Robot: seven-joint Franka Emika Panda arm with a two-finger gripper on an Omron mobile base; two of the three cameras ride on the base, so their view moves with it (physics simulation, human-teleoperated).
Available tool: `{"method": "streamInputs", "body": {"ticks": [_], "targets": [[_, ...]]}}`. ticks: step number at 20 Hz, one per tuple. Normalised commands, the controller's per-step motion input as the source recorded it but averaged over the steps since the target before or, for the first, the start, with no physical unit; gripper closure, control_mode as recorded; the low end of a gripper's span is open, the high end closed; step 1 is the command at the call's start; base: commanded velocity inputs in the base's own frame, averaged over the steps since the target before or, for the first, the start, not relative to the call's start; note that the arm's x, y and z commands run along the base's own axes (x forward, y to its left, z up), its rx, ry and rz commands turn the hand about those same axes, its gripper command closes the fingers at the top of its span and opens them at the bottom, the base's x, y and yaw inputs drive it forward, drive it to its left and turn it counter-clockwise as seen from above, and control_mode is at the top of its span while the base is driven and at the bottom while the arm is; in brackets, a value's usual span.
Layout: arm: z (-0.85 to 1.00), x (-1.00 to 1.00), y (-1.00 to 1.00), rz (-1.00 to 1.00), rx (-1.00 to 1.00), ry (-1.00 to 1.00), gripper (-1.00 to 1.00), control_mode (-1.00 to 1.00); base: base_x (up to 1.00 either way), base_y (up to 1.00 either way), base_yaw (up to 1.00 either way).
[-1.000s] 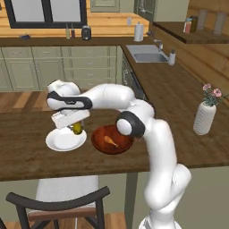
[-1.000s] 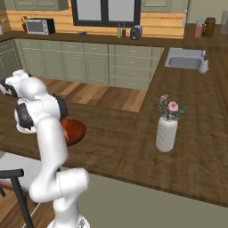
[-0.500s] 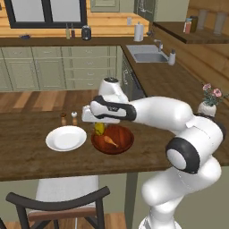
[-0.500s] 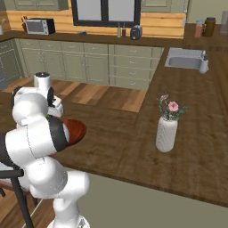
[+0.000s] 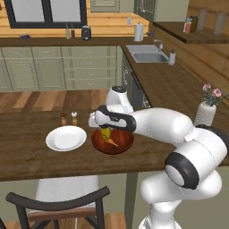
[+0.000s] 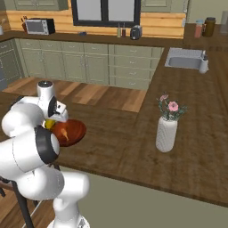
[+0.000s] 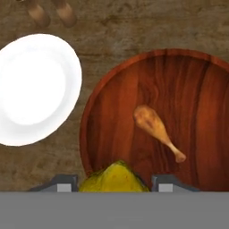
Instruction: Pick the chicken drumstick and lemon from their plates and place them in the bowl. Then put the bowl in the fridge.
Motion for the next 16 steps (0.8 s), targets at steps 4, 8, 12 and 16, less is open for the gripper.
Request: {"method": "streamInputs", "body": {"ticks": [4,8,12,16], "targets": [[-0.01,0.19,-0.46,0.00,-0.16,0.04,1.00,-1.00,0.00,0.00,0.00],[-0.21,0.12,-0.42,0.00,-0.17,-0.04,1.00,-1.00,0.00,0.00,0.00],[-0.26,0.01,-0.29,0.01,0.00,-0.04,1.00,-1.00,0.00,0.00,0.00],[-0.09,0.07,0.03,0.00,0.00,0.00,-1.00,-1.00,0.00,0.00,0.00]]}}
